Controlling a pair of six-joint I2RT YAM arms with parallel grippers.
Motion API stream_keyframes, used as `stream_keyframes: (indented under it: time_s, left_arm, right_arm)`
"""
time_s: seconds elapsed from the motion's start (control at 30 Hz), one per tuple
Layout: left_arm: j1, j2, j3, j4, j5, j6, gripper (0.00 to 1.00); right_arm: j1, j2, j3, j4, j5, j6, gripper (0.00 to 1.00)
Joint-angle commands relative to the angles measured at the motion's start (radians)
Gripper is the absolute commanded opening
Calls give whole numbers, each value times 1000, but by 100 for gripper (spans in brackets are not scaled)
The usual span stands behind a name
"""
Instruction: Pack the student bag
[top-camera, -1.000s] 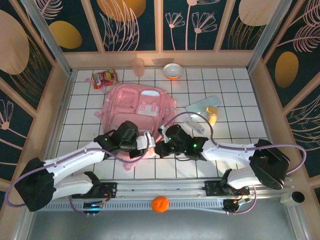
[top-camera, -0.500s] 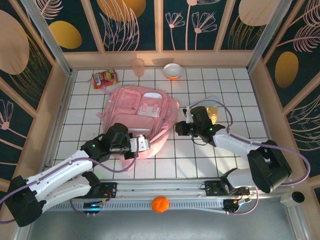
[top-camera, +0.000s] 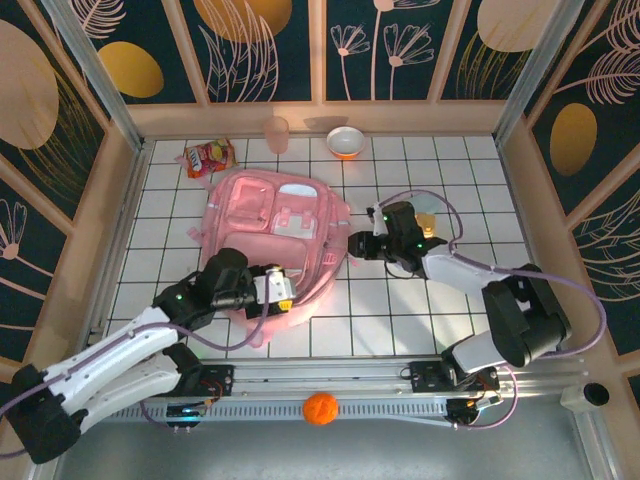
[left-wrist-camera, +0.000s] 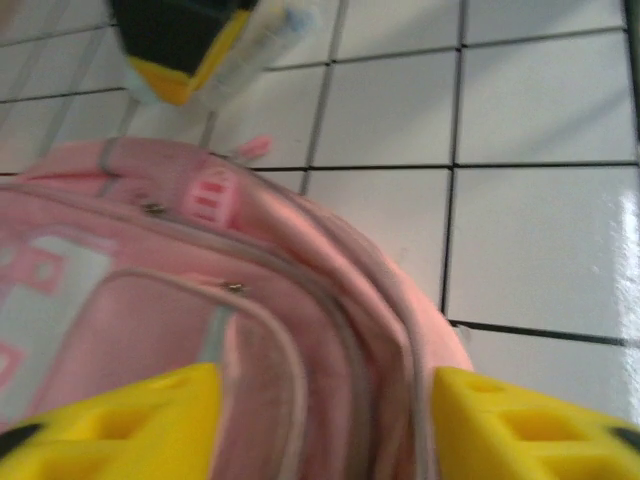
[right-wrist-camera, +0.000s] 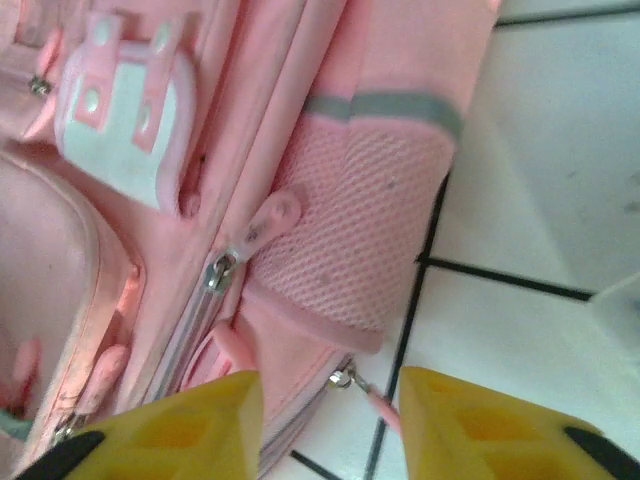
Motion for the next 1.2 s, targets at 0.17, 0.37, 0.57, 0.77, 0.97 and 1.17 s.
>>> stream_keyframes:
  time_s: [0.17, 0.37, 0.57, 0.77, 0.97, 1.17]
  left_arm:
    - [134, -20, -8, -76, -193, 123, 78]
    - [134, 99, 22, -27, -196, 202, 87]
    - [133, 221, 37, 58, -216, 247, 89]
    - [134, 314, 45, 127, -233, 259, 73]
    - [136, 216, 113, 110, -99, 182, 0]
    - [198, 93, 152, 102, 53, 118, 0]
  right_arm:
    - [92, -239, -48, 13, 133, -92, 47]
    - [155, -276, -77, 73, 149, -164, 49]
    - [173, -271, -88, 102, 138, -180, 49]
    - [175, -303, -116, 123, 140, -204, 50]
    - [173, -411, -199, 211, 178, -351, 53]
    - [128, -432, -198, 224, 88, -630, 56]
